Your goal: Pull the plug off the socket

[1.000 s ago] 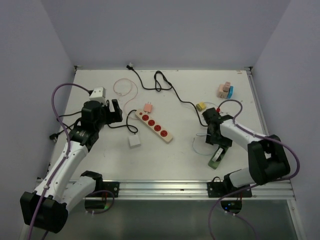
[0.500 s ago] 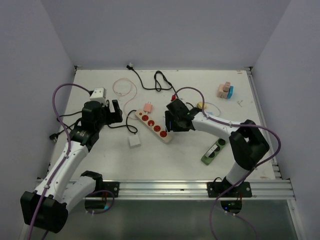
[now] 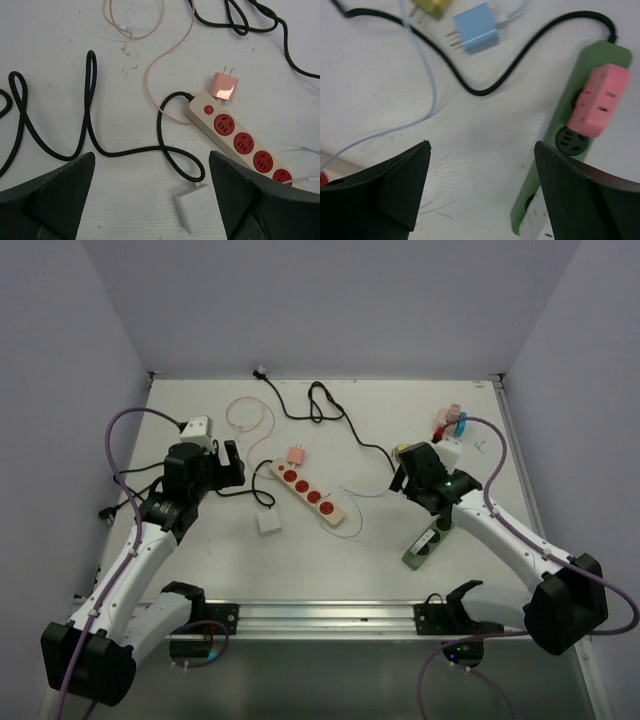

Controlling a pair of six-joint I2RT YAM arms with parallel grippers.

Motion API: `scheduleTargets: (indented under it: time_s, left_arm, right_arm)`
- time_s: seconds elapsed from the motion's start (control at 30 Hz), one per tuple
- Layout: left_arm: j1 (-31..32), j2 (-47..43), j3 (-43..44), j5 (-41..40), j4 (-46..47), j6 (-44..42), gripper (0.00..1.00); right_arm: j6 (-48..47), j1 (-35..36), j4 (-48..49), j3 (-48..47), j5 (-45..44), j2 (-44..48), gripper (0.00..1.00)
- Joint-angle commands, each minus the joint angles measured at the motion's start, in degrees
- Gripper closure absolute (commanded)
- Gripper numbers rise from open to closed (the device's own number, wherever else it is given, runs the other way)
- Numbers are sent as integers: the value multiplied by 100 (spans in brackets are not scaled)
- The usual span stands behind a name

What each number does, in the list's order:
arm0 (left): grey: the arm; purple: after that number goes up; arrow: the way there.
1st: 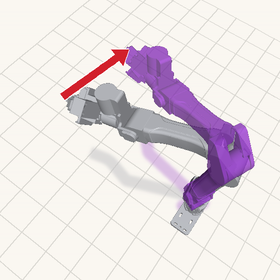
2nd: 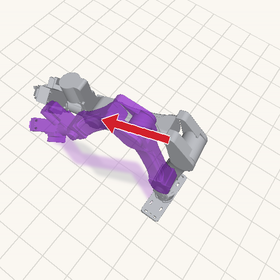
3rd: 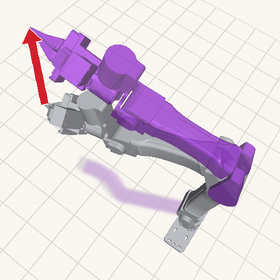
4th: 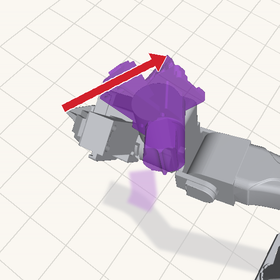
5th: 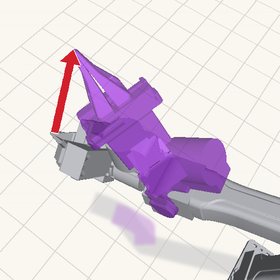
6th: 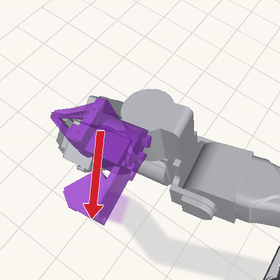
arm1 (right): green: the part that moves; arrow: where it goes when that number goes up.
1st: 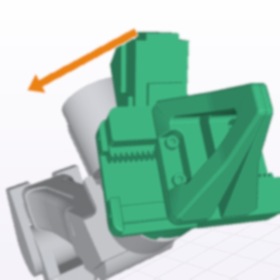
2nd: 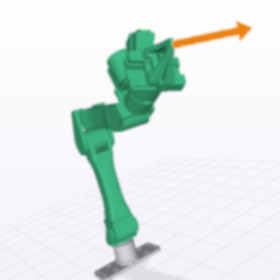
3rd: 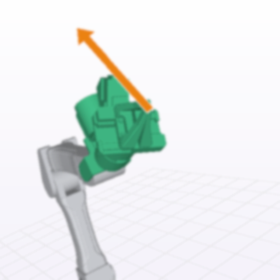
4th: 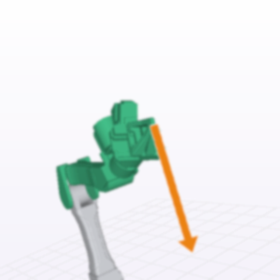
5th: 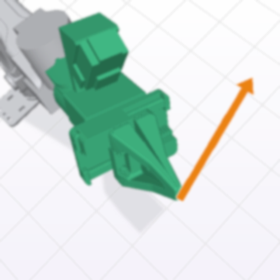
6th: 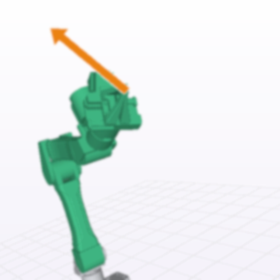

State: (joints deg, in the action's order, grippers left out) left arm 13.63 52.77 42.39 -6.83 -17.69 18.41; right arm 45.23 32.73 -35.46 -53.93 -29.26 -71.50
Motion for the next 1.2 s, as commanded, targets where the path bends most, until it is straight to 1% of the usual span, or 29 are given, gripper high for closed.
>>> scheduleTargets:
  time_s: [0.0,0.1,0.17,0.2,0.27,0.37,0.47,0.67,0.7,0.77,0.8,0.87,0.9,1.0,1.03,1.13,1.17]
  left_arm:
    - [-9,-83,-20,-47,178,-84,1]
    - [-9,-101,-20,-38,178,-75,1]
    - [-9,-101,-20,-29,178,-66,1]
    - [-9,-109,-20,-38,178,-75,1]
    - [-9,-101,-38,-20,170,-66,1]
    - [-9,-109,-47,-29,178,-75,1]
    - [-9,-101,-56,-20,178,-66,1]
    - [-9,-74,-55,24,178,-66,1]
    - [-9,-74,-56,41,187,-75,1]
    - [-9,-83,-73,137,205,-101,1]
    - [-9,-92,-73,190,240,-101,1]
    - [-9,-109,-82,339,292,-127,1]
    - [-9,-109,-91,392,319,-136,1]
    - [-9,-162,-126,577,398,-180,1]
    - [-9,-162,-135,621,416,-180,1]
    - [-1,-180,-152,858,504,-198,1]
    - [-9,-171,-161,981,538,-207,1]
  right_arm:
    - [811,-555,-601,541,-546,452,11]
    - [1013,-741,-620,857,-660,734,9]
    - [1162,-908,-594,1085,-451,770,9]
    - [1181,-1109,-480,1156,-336,761,9]
    - [1320,-1286,-357,1401,-55,682,12]
    - [1488,-1541,-102,1736,130,647,14]
    - [1471,-1760,398,2009,305,647,18]
    - [1357,-1832,742,2246,386,471,23]
    - [1348,-1849,838,2273,403,453,27]
    - [1278,-1858,970,2352,447,366,29]
    - [1234,-1858,1023,2370,464,331,33]
    - [1120,-1858,1102,2387,552,190,36]
    - [1067,-1849,1138,2379,587,146,42]
    - [646,-1849,1401,2291,833,75,53]
    - [392,-1841,1497,2238,947,75,62]
    - [-126,-1639,1718,1906,1255,-65,76]
    - [-259,-1464,1805,1800,1421,-196,85]
